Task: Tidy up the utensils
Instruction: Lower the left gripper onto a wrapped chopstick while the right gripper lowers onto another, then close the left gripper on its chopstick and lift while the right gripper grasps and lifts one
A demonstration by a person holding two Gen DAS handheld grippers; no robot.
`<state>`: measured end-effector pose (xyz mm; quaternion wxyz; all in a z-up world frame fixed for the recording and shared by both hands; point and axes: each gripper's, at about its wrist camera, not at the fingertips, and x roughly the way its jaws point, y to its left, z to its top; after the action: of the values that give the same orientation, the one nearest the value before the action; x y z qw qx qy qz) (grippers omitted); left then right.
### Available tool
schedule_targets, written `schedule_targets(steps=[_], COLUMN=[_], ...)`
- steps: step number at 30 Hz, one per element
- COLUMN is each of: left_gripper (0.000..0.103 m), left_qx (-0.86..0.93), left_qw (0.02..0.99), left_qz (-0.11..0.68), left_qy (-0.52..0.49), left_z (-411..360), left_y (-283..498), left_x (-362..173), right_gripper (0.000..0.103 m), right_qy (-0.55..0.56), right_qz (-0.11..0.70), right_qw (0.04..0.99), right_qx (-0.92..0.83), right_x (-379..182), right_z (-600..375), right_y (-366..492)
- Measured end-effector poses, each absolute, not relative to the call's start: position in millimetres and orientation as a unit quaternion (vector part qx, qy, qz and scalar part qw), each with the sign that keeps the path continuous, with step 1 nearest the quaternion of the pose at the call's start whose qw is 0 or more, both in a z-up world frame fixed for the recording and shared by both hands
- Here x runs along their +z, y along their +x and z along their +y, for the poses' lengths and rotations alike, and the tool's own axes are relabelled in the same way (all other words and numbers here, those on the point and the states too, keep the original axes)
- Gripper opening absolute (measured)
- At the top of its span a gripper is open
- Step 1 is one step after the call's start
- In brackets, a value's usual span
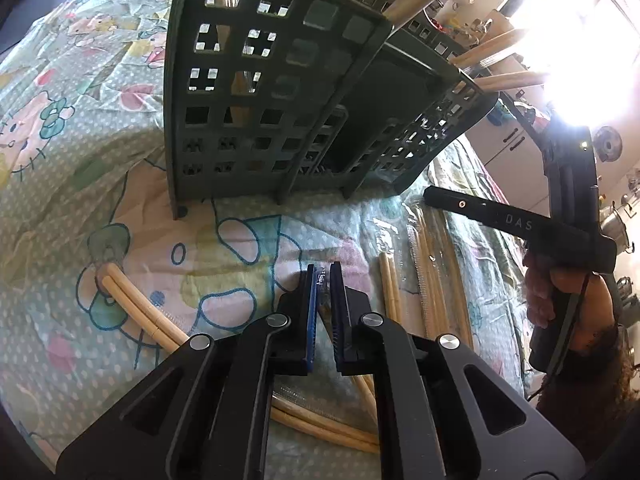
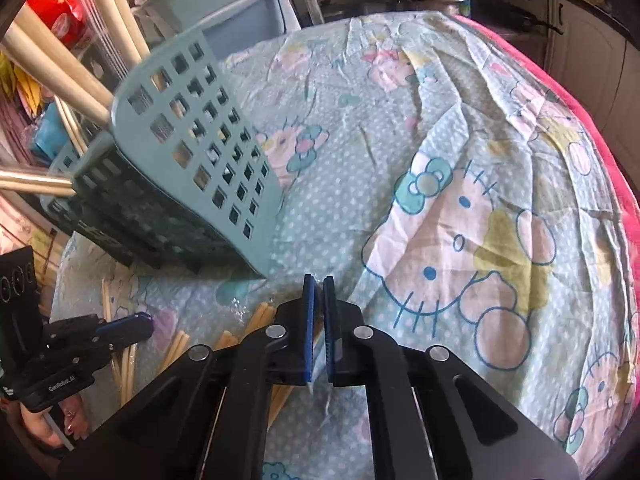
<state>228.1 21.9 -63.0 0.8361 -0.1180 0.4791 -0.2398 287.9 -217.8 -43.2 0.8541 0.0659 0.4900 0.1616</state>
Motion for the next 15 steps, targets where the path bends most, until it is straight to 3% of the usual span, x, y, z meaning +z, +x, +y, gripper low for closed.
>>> schedule_targets(steps=[15], left_gripper=[0.003], left_qx=[-0.271], left_qw=[0.859], left_qz=[0.423], left_qy=[-0.099], left_z=[10], left_y=[225], left_x=[-6], right_gripper=[0.003], right_qy=[0.041], right_qz=[0.375], right_qw=[0.9], right_qx=[0.218], right_x=[31], right_z=[-223], right_y=[241])
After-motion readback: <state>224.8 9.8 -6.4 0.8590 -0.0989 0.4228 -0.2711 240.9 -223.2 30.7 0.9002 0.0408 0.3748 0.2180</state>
